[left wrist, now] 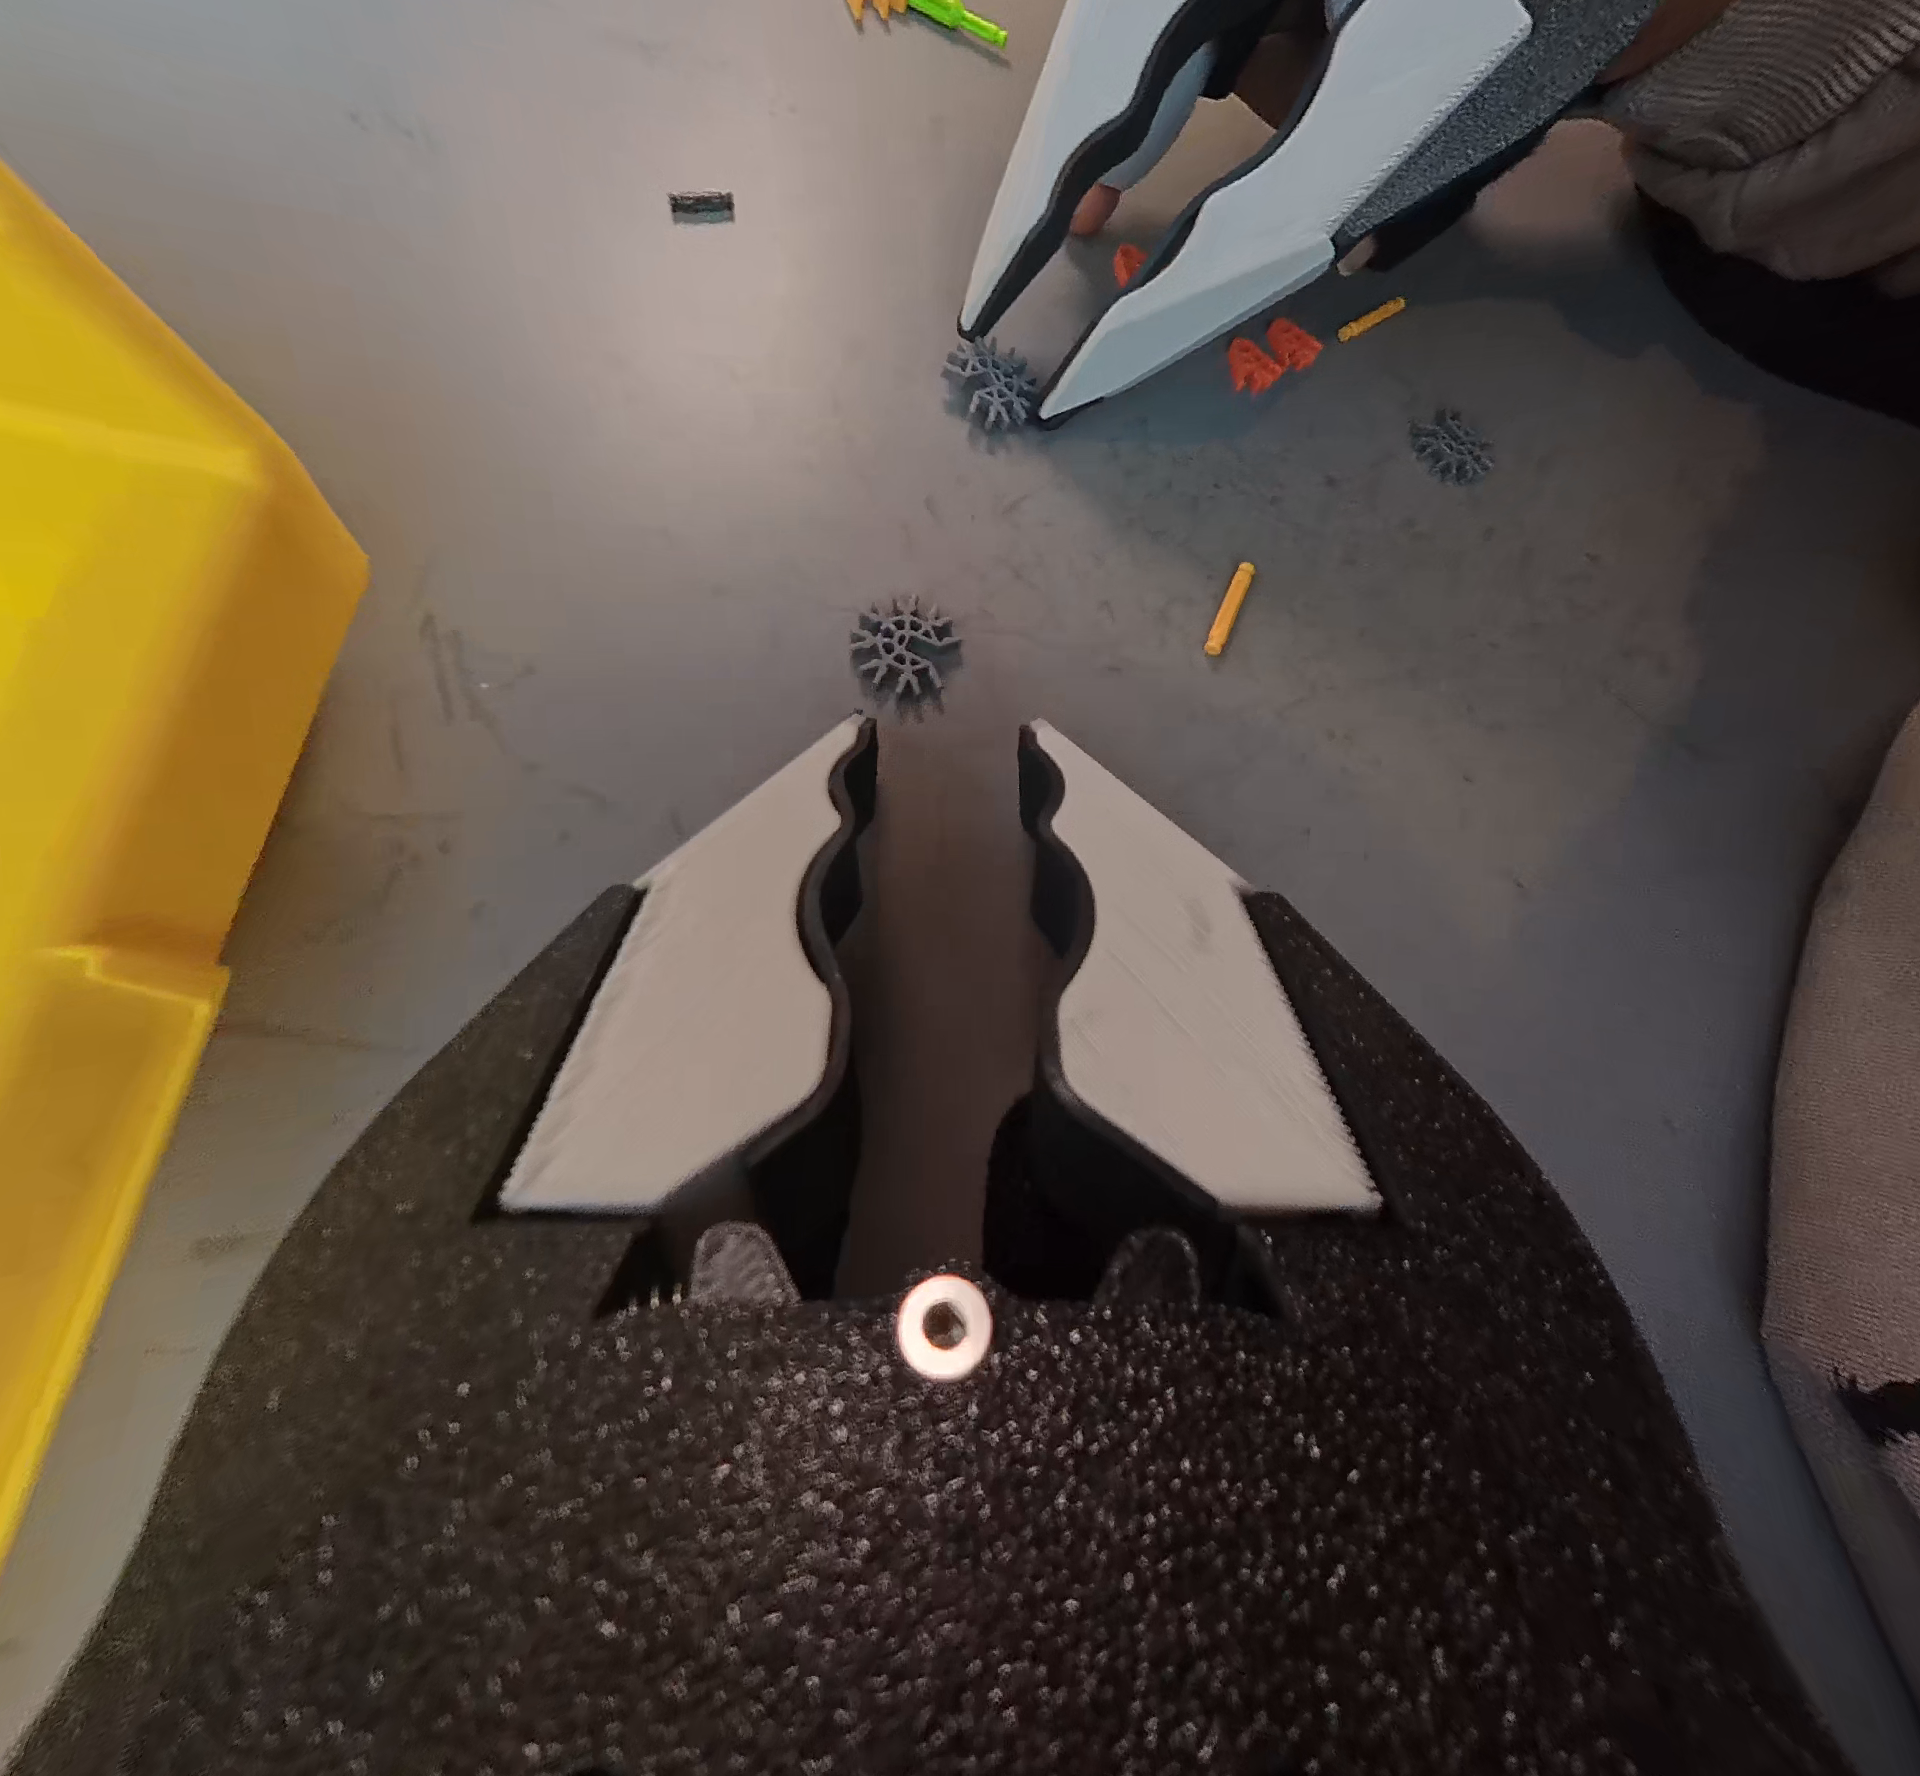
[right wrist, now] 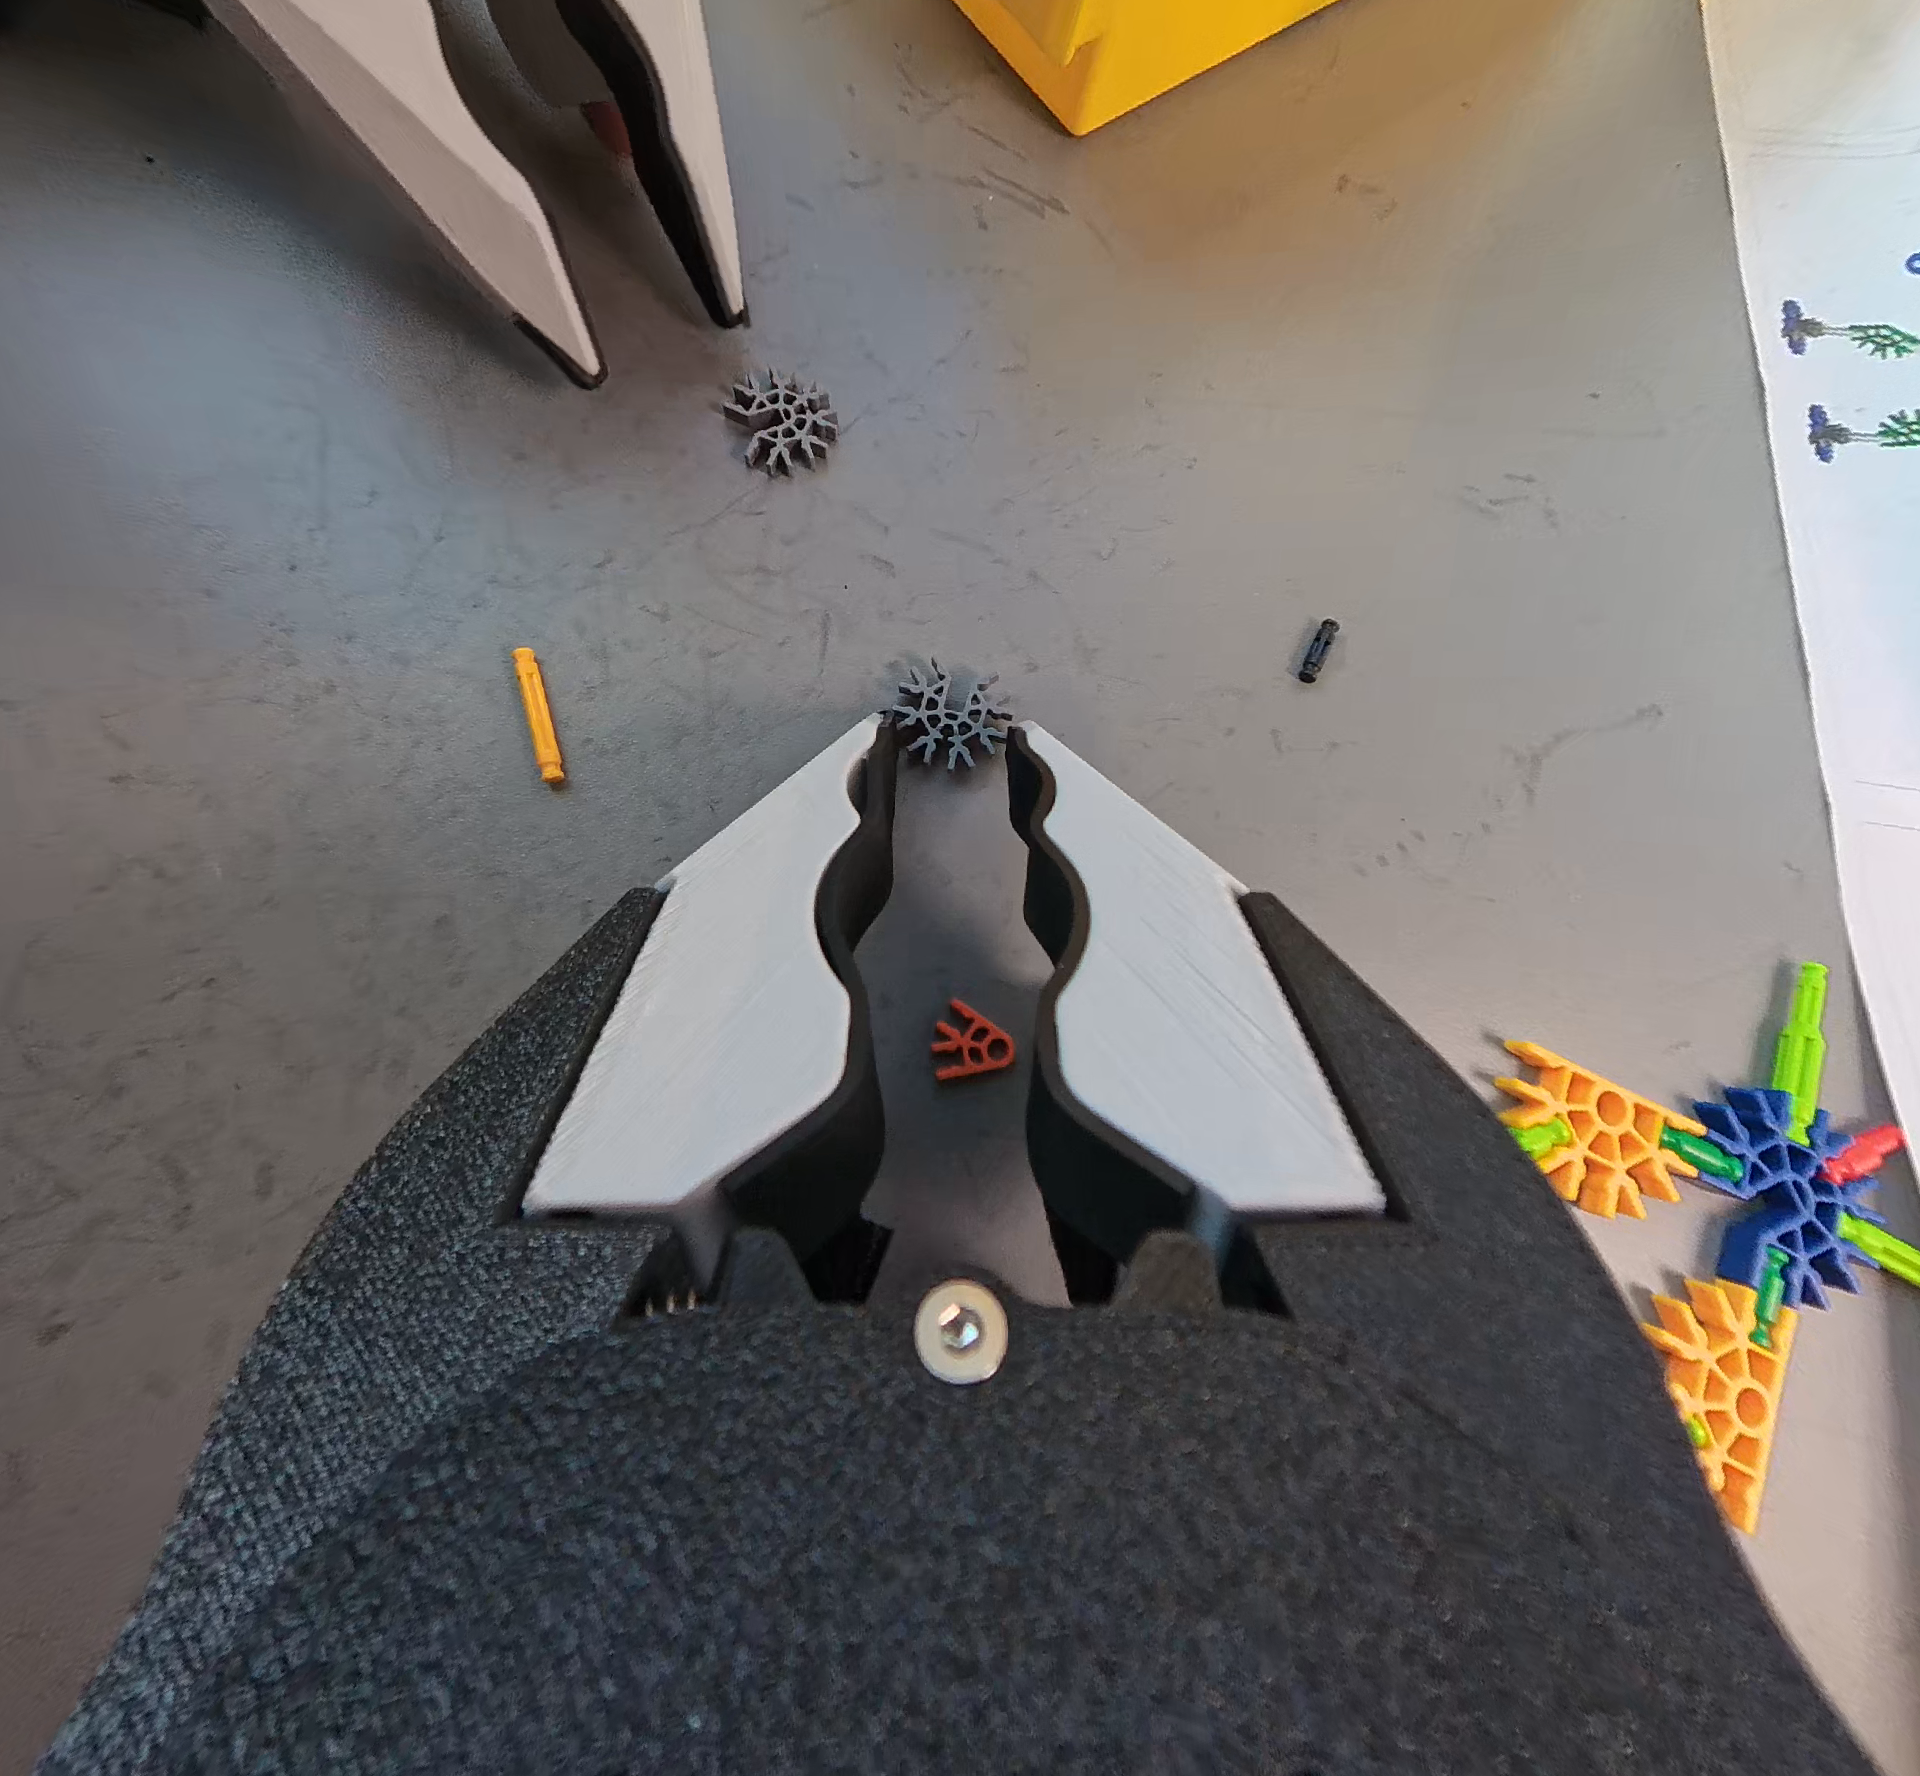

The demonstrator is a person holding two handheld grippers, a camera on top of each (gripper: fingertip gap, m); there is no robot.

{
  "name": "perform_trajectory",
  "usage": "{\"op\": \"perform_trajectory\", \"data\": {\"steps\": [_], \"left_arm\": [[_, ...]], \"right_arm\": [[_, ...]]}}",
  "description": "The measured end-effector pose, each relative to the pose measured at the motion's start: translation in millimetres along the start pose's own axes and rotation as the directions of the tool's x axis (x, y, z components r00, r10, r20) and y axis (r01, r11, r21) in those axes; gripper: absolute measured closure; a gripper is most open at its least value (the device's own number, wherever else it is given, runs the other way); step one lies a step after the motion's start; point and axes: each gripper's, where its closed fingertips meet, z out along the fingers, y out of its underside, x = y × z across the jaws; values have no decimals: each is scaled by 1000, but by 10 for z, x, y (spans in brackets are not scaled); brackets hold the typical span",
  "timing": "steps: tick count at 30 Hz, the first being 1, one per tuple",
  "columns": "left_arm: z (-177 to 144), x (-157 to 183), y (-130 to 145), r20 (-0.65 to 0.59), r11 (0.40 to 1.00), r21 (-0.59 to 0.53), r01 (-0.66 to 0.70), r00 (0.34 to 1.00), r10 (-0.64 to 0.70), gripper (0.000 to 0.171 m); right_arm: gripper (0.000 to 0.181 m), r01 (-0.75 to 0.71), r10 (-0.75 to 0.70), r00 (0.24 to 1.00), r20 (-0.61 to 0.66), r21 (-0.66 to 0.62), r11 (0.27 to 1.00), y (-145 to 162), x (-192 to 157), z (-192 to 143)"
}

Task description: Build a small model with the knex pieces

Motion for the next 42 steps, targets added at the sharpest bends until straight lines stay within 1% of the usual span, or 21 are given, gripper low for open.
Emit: {"op": "perform_trajectory", "data": {"steps": [3, 7, 12, 14, 16, 18, 20, 21, 24, 26, 31, 37, 42], "left_arm": [[0, -145, 3, 69, 1000, -2, 18, 997, -18, 143], [38, -158, 2, 102, 999, -16, -30, 994, 32, 143], [139, -113, -52, 107, 996, -28, -87, 990, 89, 144], [180, -101, -75, 115, 994, -32, -106, 987, 110, 145], [204, -72, -87, 110, 992, -34, -119, 986, 122, 150], [209, -50, -85, 113, 991, -37, -129, 985, 133, 154], [201, -25, -72, 111, 989, -43, -140, 983, 144, 154], [194, -9, -61, 106, 988, -48, -144, 983, 148, 154], [159, 60, -11, 68, 986, -65, -154, 985, 158, 154], [126, 128, 28, 27, 984, -77, -163, 986, 165, 151], [46, 299, 121, -59, 975, -97, -200, 979, 195, 148], [22, 227, 35, 4, 975, -67, -210, 978, 211, 148], [111, 220, 67, 15, 970, -91, -223, 974, 225, 148]], "right_arm": [[163, 0, 0, 1000, 1, 0, 1000, 1, 0, 0], [163, 4, -4, 1000, 0, 0, 1000, 3, -2, -3], [162, 2, -2, 1000, -7, -1, 1000, 10, 41, -6], [159, -9, 9, 1000, -25, -2, 1000, 22, 100, -17], [155, -8, 9, 998, -58, 10, 1000, 13, 179, -64], [154, -5, 8, 998, -58, 46, 999, -57, 182, -145], [154, 15, -14, 1000, -7, 84, 996, -150, 58, -222], [154, 30, -34, 998, 50, 84, 996, -162, -67, -243], [154, 102, -107, 978, 181, 38, 994, -99, -411, -247], [156, 147, -143, 965, 219, 2, 989, -61, -556, -214], [165, 173, -166, 957, 238, -8, 985, -107, -698, -157], [169, 184, -173, 960, 219, -33, 982, -117, -713, -104], [170, 200, -181, 957, 226, -64, 978, -79, -750, -28]]}}
